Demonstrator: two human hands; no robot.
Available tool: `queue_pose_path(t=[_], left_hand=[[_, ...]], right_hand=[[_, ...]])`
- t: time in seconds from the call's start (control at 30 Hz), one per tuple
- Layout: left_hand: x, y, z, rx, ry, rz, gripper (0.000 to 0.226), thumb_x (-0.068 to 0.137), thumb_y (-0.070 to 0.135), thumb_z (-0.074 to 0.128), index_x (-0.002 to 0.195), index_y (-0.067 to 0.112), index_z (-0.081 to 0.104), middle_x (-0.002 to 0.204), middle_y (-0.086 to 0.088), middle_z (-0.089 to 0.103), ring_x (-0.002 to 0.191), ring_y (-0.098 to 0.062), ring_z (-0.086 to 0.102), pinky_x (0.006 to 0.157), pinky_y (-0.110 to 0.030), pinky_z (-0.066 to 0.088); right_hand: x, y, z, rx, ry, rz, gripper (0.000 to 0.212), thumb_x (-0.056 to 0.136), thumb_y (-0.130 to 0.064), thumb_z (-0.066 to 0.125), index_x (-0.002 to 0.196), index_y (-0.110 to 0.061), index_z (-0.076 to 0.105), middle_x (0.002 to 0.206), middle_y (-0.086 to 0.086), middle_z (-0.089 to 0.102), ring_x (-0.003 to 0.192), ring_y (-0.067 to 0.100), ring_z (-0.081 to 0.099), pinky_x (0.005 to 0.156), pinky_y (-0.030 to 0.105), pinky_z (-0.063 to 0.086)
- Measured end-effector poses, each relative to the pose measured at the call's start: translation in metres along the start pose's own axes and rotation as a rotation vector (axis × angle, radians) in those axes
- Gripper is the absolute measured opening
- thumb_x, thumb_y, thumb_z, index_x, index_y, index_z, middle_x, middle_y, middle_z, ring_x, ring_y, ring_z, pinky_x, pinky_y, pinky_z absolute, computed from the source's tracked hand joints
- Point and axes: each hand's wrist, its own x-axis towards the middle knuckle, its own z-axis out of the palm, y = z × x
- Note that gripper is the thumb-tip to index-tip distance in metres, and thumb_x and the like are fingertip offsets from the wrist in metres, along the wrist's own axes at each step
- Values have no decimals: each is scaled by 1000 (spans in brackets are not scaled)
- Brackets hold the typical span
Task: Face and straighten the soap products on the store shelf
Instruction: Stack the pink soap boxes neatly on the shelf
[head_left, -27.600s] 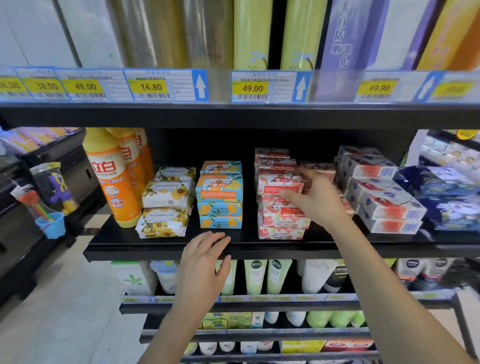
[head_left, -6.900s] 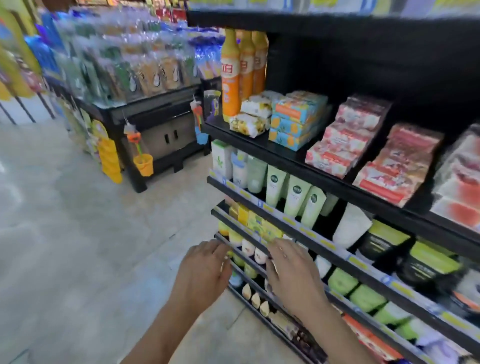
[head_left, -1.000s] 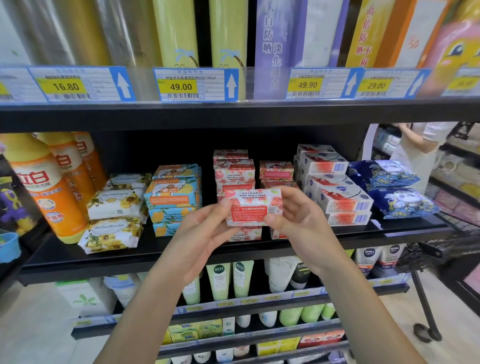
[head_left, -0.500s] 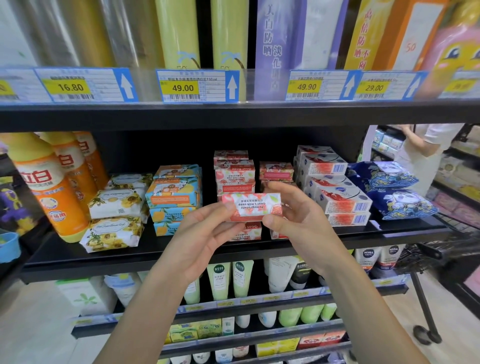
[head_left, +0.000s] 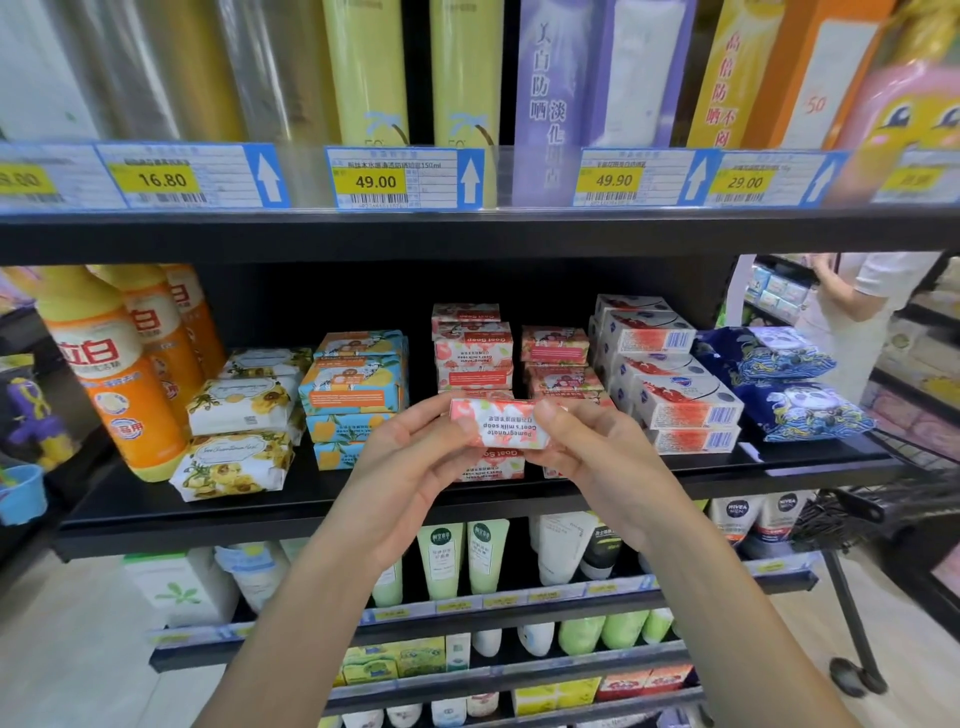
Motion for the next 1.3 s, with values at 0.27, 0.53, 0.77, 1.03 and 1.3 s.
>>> queue_pose_path(t=[0.27,0.53,0.77,1.03,1.3], left_hand=[[0,-1,-6,-23,22,-73,62,88,8,74,146,15,53,126,-12,71,122,-29,65,111,-44,47],[-5,0,-2,26,25,-83,39,91,24,64,124,3,66,117,-14,75,112,-25,72,98,-37,58],[-6,-4,-3,121,62,-31,35,97,12,63,130,3,63,120,-13,75,114,-27,71,97,-38,58],[-5,-9,9,122,56,-15,31,97,9,63,127,7,64,116,-10,76,110,-25,72,93,-35,60],[-4,-11,-7,548,136,102,31,95,27,70,125,27,66,114,10,75,108,-4,70,102,-31,54]], right_hand=[[-6,5,-5,-50,1,-54,40,78,-13,79,112,-28,66,95,-21,77,96,-2,72,85,25,55],[-4,11,-10,-96,-70,-217,64,69,-10,89,128,-25,67,129,2,69,123,23,64,103,42,52],[-10,0,-8,-586,-80,-318,72,83,-13,86,142,-30,49,132,-22,58,127,4,55,104,20,47],[-5,0,5,-1215,26,-580,80,78,-42,86,146,-21,50,137,-8,48,126,1,33,105,2,14],[4,-15,-9,-1179,-20,-394,82,81,-47,82,151,-28,44,130,-16,46,125,7,41,102,23,35]])
